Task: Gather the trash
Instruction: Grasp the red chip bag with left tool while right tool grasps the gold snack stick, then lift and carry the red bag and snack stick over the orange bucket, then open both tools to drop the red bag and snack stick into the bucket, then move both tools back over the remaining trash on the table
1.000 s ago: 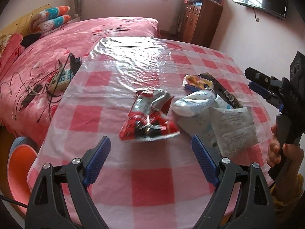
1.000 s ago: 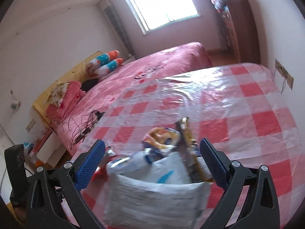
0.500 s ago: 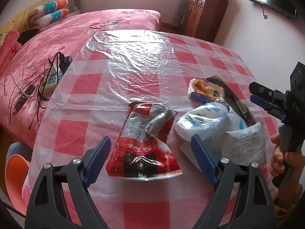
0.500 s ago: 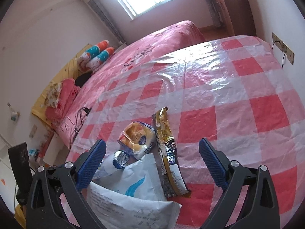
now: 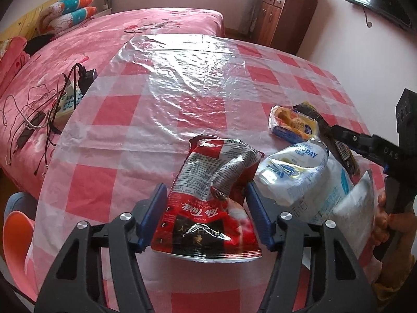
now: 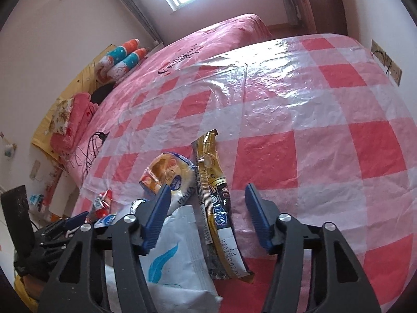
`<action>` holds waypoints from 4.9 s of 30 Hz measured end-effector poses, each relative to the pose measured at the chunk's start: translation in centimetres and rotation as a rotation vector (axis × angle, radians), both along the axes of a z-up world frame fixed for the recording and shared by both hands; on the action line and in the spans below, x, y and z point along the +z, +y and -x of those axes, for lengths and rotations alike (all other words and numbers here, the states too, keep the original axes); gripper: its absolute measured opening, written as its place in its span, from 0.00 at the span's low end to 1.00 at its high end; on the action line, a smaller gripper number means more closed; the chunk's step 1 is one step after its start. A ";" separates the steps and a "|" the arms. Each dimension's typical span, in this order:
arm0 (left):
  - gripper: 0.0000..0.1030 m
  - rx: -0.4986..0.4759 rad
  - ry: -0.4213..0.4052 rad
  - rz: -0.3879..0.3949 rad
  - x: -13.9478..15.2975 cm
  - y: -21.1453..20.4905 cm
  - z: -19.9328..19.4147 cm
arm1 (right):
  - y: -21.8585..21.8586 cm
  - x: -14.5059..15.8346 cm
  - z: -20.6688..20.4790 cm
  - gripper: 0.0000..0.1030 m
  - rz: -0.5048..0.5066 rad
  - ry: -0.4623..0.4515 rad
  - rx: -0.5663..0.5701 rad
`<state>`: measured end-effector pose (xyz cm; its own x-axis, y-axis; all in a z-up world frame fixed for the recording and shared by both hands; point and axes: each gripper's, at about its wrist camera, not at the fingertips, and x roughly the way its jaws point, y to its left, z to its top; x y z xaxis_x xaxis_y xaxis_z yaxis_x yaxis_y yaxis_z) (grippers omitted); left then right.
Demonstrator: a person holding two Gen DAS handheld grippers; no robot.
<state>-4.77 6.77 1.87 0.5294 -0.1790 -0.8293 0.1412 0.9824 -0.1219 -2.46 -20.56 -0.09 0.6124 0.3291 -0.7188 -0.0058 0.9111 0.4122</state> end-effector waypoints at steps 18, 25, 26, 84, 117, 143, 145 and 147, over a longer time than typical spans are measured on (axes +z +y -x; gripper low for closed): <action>0.54 -0.008 -0.062 0.058 -0.3 0.4 0.5 | 1.9 -0.1 -0.1 0.28 0.191 -0.017 0.016; 0.50 -0.009 -0.069 0.098 -0.4 1.4 0.9 | 1.7 0.0 0.0 0.23 0.187 -0.022 -0.001; 0.50 -0.010 -0.070 0.105 -0.4 1.5 1.0 | 1.5 0.1 0.0 0.23 0.182 -0.024 -0.008; 0.58 -0.088 -0.109 0.226 -0.7 8.4 6.4 | 13.0 5.3 4.6 0.17 -0.234 -0.111 0.194; 0.68 0.750 -0.116 0.236 -4.6 36.8 18.0 | 44.9 0.3 2.5 0.28 -0.331 0.228 0.708; 0.81 0.574 -0.238 0.221 -2.0 30.8 15.9 | 34.8 4.1 6.3 0.87 -0.045 -0.095 0.482; 0.81 0.552 -0.238 0.222 -1.7 30.0 15.6 | 34.0 4.0 6.5 0.87 -0.035 -0.102 0.468; 0.81 0.529 -0.240 0.227 -1.3 29.0 15.2 | 33.0 4.0 6.7 0.91 -0.017 -0.114 0.444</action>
<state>-20.00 35.73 0.54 0.7614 0.0008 -0.6483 -0.3082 0.8803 -0.3608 -9.15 12.46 3.94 0.4844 0.5888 -0.6470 -0.4402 0.8032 0.4015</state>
